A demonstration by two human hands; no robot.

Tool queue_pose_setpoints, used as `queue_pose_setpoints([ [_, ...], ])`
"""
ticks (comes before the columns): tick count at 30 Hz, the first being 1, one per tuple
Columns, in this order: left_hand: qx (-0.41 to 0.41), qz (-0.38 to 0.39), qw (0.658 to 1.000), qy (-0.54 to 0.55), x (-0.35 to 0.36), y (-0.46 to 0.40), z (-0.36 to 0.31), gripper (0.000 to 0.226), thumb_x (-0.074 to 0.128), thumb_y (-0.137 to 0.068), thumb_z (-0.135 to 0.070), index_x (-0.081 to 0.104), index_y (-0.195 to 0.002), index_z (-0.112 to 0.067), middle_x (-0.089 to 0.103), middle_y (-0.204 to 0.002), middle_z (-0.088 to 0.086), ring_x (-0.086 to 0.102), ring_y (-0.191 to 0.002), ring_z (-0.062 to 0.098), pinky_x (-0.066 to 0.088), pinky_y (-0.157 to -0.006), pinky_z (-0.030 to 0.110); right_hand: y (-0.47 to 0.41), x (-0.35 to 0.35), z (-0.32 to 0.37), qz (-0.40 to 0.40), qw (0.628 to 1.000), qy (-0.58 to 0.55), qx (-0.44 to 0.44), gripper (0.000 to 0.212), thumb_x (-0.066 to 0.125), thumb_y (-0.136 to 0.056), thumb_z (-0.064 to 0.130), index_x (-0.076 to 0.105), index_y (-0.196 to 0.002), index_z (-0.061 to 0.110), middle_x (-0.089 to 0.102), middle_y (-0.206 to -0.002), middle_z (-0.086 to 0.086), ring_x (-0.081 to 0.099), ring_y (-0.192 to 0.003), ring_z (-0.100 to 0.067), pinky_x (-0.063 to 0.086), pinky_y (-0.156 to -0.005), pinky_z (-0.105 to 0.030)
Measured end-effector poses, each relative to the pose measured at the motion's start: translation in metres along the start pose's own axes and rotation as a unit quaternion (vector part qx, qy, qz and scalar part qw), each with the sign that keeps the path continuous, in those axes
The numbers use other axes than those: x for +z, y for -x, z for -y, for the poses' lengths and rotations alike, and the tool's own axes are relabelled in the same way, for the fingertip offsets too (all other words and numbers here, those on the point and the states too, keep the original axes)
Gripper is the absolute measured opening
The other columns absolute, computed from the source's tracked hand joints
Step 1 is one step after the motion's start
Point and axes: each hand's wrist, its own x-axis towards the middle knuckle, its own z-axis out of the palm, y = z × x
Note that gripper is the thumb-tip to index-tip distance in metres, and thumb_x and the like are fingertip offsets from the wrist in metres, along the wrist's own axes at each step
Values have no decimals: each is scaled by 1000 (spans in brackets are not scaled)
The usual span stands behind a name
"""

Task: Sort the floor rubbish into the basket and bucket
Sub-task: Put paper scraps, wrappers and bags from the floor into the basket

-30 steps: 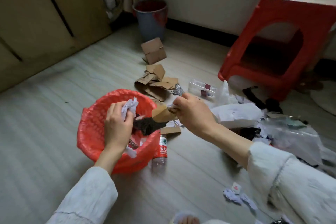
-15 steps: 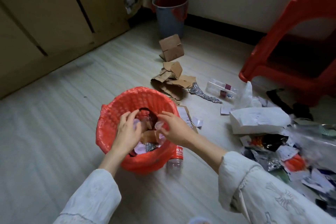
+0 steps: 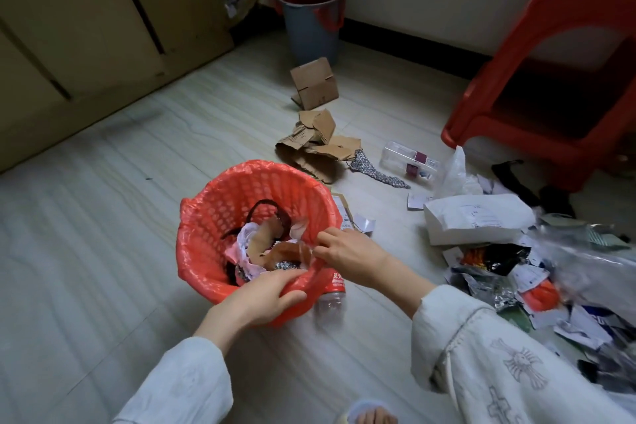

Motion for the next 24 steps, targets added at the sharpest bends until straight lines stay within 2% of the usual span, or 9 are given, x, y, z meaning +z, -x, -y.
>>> queue_pose_setpoints([
  [4, 49, -23, 998, -14, 17, -6, -17, 30, 44, -95, -32, 49, -125, -29, 60, -122, -6, 53, -111, 13, 40, -92, 26, 23, 2, -17, -24, 999, 18, -30, 4, 64, -70, 9, 62, -68, 12, 56, -65, -3, 58, -57, -22, 46, -38, -23],
  [9, 78, 34, 996, 30, 25, -22, -41, 32, 37, -99, -31, 51, -127, -25, 56, -126, -11, 49, -117, 9, 35, -97, 21, 52, -5, -27, 23, 999, 16, 29, 31, 88, -44, 15, 66, -65, 18, 57, -62, 3, 59, -54, -16, 41, -40, -17],
  [11, 49, -3, 998, 42, 23, -31, -39, 38, 32, -99, -35, 48, -133, -24, 48, -134, -10, 39, -128, 8, 26, -105, 19, 60, -5, -33, 37, 997, -29, 57, 26, 84, -53, 12, 68, -73, 15, 60, -70, -4, 63, -65, -25, 53, -52, -24],
  [13, 14, -69, 997, -42, 21, -45, -29, 49, 30, -95, -47, 35, -140, -29, 34, -148, -1, 23, -140, 19, 20, -114, 34, 68, -6, -38, 46, 994, -56, 80, 22, 76, -66, 14, 71, -87, 10, 66, -89, -13, 65, -92, -34, 57, -77, -40],
  [14, -9, -66, 993, -102, 20, -51, -25, 53, 32, -94, -49, 24, -144, -33, 20, -154, 4, 11, -144, 24, 16, -115, 44, 71, -6, -41, 44, 994, -56, 88, 27, 74, -69, 18, 72, -95, 10, 67, -102, -16, 61, -106, -36, 54, -89, -42],
  [16, -45, -16, 978, -203, 21, -69, -19, 60, 33, -95, -50, 1, -145, -42, -12, -157, 5, -12, -144, 27, 6, -114, 57, 76, -6, -46, 58, 991, -62, 107, 45, 67, -81, 31, 62, -122, 14, 49, -137, -17, 38, -135, -32, 31, -110, -36],
  [19, -34, 30, 954, -296, 26, -97, -18, 66, 30, -92, -59, -11, -143, -45, -30, -152, 1, -23, -141, 29, 0, -107, 67, 82, 3, -51, 53, 989, -83, 107, 65, 51, -88, 49, 33, -145, 23, 12, -157, -7, 2, -146, -21, -5, -112, -27],
  [22, -56, 78, 934, -343, 37, -125, -1, 64, 25, -93, -59, -10, -144, -41, -25, -154, 1, -8, -143, 33, 1, -104, 71, 82, 12, -55, 43, 991, -86, 96, 75, 32, -81, 63, 26, -146, 27, 5, -158, -5, -9, -142, -16, -6, -112, -32],
  [24, -84, 107, 929, -346, 44, -137, 12, 60, 22, -94, -56, -8, -144, -42, -21, -155, 0, 3, -143, 32, 1, -105, 71, 83, 18, -57, 41, 989, -103, 95, 76, 31, -79, 64, 24, -147, 29, 1, -158, -2, -8, -143, -16, -2, -114, -35],
])
